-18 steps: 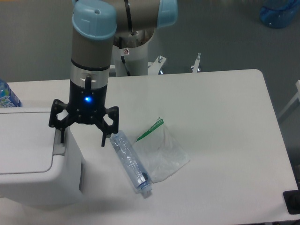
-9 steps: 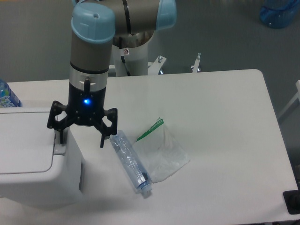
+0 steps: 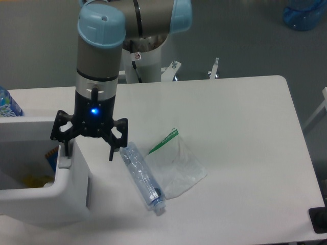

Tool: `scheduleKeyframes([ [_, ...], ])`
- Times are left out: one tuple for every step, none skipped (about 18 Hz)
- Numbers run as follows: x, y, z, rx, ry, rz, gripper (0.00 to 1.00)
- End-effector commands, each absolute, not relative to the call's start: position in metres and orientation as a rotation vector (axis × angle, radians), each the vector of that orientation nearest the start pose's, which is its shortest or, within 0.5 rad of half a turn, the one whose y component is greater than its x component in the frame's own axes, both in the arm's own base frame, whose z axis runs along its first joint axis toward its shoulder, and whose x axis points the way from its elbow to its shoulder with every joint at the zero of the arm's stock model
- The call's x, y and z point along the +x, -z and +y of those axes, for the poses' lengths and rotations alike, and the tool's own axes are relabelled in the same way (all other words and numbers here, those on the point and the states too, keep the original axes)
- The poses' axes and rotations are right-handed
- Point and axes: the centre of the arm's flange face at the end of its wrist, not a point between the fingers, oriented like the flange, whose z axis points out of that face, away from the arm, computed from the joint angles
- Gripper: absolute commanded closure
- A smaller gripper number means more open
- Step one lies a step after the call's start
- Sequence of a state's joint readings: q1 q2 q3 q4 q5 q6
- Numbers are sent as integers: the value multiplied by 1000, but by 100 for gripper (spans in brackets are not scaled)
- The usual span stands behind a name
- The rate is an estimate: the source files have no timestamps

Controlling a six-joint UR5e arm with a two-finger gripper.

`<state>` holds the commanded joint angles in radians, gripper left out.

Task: Open the trash can
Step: 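Lift the gripper up and away from the opened trash can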

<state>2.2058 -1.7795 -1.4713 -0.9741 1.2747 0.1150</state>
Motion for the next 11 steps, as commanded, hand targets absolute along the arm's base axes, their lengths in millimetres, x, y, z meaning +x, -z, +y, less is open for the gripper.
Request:
scheduleKeyframes([
  [-237,-513,586,-2493,104,-569,0],
  [-246,-527,584,-2465,79,-573,0],
  [-263,-542,577,-2434,52,-598,0],
  [-277,-555,571,-2406,26,-618,0],
  [-288,-565,566,-2386,7,-631,0],
  [-301,-572,559,-2368,-12,-649,0],
  [-313,-578,552,-2360,-38,-647,0],
  [-321,-579,547,-2361,-59,-636,0],
  [-330,-579,542,-2364,-84,-629,0],
  [-338,-580,536,-2371,-116,-634,0],
  [-347,-578,530,-2384,-150,-633,0],
])
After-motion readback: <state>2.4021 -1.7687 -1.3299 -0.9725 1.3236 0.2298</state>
